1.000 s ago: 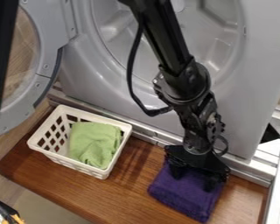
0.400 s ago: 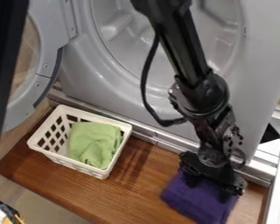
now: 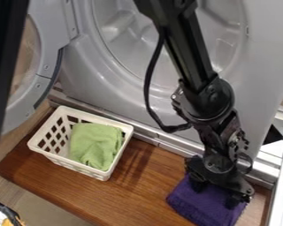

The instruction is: Moved the blue cloth to the right lower side of the table

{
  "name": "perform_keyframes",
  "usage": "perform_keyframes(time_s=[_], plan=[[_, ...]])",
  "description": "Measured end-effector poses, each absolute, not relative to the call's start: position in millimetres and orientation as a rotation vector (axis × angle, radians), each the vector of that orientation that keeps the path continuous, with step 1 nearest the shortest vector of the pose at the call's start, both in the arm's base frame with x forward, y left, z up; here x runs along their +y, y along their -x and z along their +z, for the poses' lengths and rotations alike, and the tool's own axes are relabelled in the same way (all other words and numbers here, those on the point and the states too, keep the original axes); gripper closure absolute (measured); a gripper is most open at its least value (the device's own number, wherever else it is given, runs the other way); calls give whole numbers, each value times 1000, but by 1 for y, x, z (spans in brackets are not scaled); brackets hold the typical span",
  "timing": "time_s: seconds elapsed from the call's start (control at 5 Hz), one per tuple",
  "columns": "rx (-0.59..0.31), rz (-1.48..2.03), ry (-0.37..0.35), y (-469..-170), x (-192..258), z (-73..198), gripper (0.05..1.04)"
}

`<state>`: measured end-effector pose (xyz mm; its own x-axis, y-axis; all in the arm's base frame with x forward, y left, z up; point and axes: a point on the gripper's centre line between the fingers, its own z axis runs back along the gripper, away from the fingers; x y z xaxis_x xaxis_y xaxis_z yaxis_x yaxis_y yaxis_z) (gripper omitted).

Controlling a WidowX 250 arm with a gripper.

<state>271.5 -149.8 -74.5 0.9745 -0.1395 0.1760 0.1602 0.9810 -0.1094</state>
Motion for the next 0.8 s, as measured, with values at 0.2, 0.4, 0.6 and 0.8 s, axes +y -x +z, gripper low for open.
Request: perform_keyframes(time_s=[0.2,0.4,0.6,0.8], plan=[[-167,-161,118,-270,-149,-75,85],[-169,-152,131,-262,-146,-73,86],[-162,-172,120,-255,-145,-72,85],[-156,-184,132,-248,-144,-71,85]])
